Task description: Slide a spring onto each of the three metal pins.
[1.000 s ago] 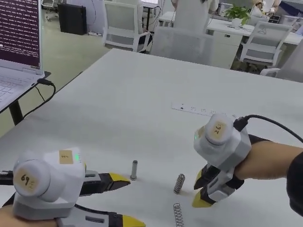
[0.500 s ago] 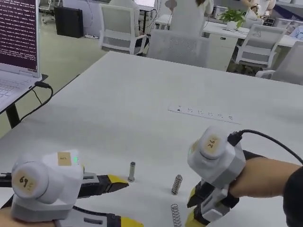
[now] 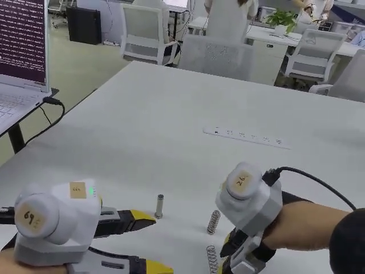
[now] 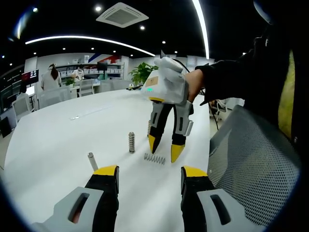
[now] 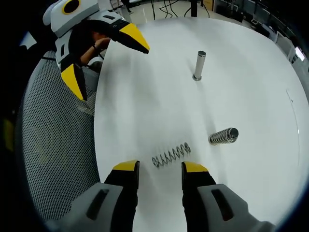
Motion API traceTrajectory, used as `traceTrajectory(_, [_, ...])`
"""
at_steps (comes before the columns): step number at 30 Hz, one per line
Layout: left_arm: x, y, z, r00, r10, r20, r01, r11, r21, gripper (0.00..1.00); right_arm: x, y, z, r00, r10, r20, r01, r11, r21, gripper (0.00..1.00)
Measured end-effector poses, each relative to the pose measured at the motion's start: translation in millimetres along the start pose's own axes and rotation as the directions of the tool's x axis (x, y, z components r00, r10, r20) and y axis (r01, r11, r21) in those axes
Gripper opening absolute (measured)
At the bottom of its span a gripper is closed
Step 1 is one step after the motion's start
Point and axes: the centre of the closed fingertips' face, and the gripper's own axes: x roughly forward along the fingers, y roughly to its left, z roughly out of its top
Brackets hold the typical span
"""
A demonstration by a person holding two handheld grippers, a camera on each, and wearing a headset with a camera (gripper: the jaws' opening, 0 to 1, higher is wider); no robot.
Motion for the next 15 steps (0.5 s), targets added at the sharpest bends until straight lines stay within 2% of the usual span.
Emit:
traceTrajectory(5, [-0.1,0.0,0.3,1.0000,0.001,0.000,-0.001,1.000,0.000,0.46,3.6,-2.0,3.0,0.9999,-0.011,0.005,0.011,1.000,0.027,0.31])
traceTrajectory(15, [0.3,0.5,-0.1,1.0000,0.000,0.000,0.000,1.000,-0.003,0.46,9.6,-5.8,10.4,0.9994,-0.034,0.003,0.034,0.999,0.018,0.30])
